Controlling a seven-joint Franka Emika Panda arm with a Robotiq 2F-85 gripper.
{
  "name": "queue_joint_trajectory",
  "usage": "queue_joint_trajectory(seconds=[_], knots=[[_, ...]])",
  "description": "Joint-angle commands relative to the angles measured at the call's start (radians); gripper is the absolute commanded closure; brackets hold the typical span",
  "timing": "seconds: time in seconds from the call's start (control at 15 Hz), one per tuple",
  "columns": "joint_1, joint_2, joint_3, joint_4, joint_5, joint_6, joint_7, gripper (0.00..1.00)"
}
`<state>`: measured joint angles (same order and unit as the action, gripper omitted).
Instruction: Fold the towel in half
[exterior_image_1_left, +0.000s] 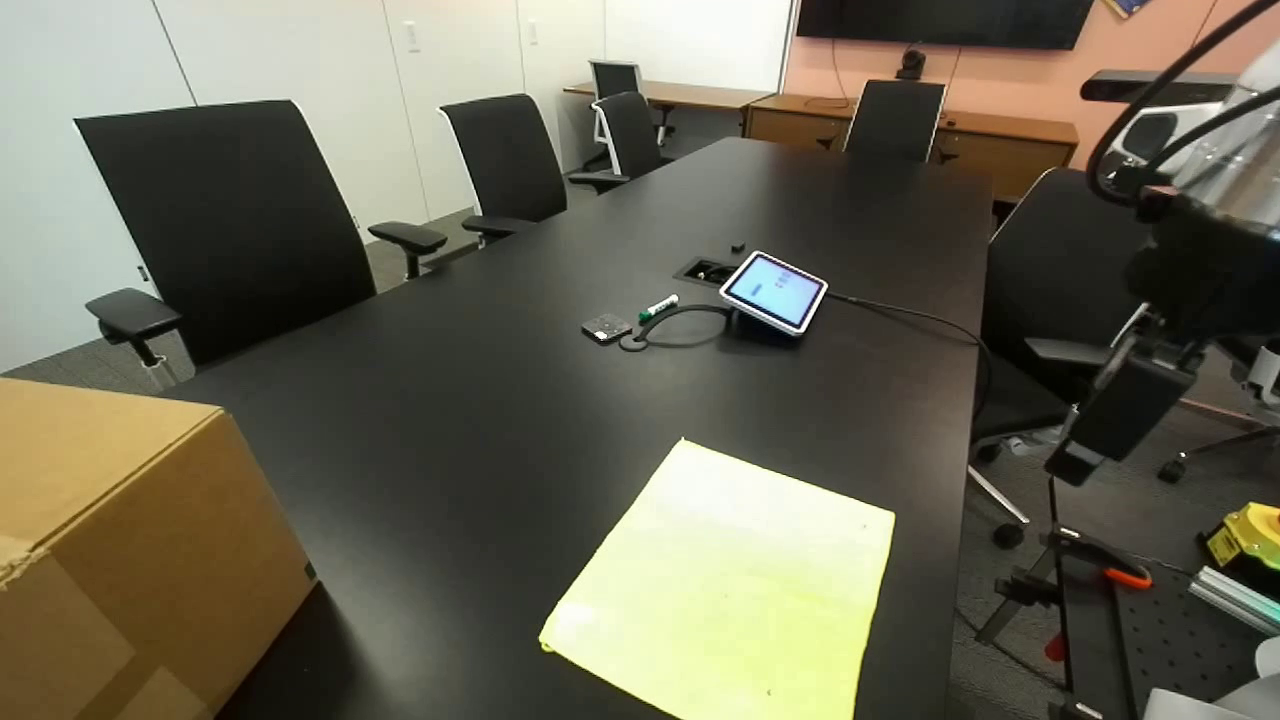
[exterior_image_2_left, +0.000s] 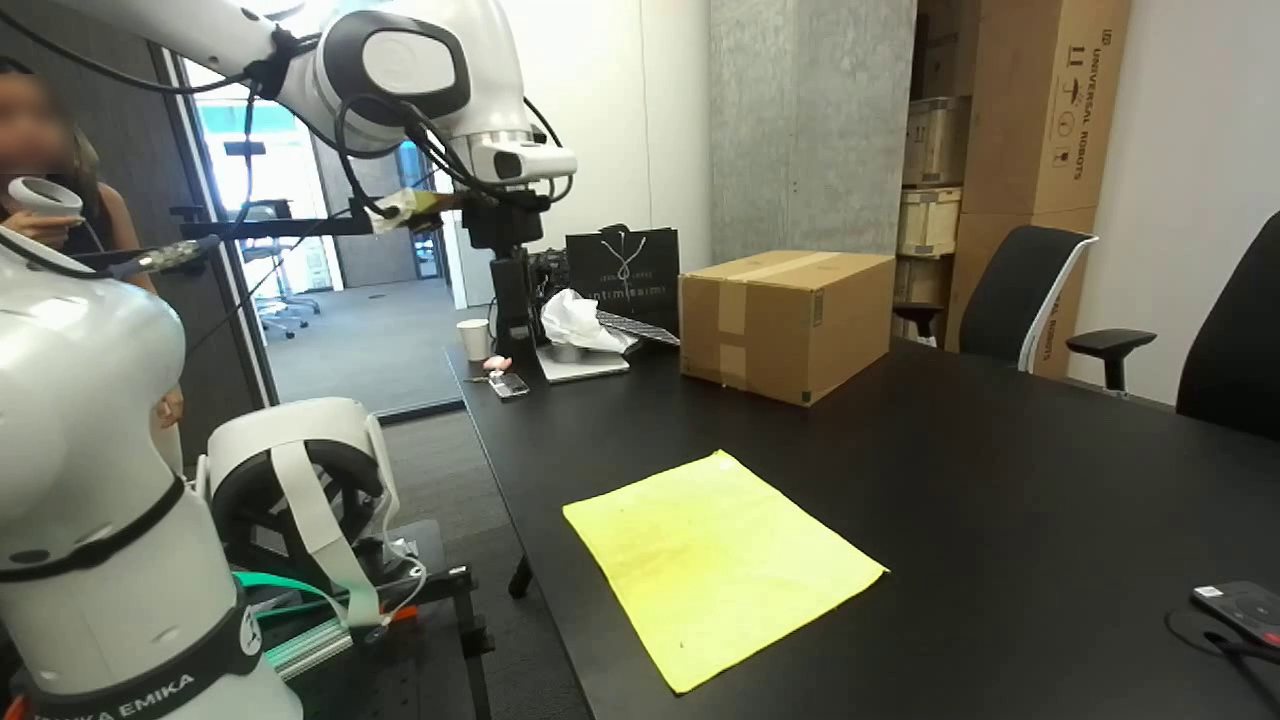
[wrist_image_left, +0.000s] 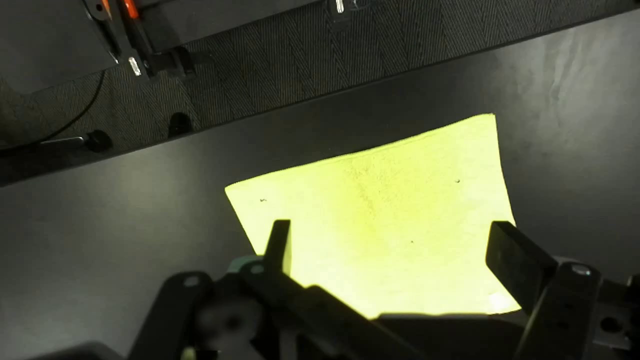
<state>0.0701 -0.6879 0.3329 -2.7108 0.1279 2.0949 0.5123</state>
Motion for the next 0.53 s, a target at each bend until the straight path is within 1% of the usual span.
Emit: queue_joint_trajectory(seconds=[0.0, 0.07, 0.2, 0.47], knots=[[-0.046, 0.117, -0.028, -0.011, -0.04, 0.167, -0.015, 0.0], [-0.057, 0.157, -0.04, -0.027, -0.042, 0.233, -0.019, 0.0], [-0.079, 0.239, -0.061, -0.036, -0.053, 0.323, -0.017, 0.0], [-0.111, 0.385, -0.106, -0.049, -0.064, 0.452, -0.01, 0.0]])
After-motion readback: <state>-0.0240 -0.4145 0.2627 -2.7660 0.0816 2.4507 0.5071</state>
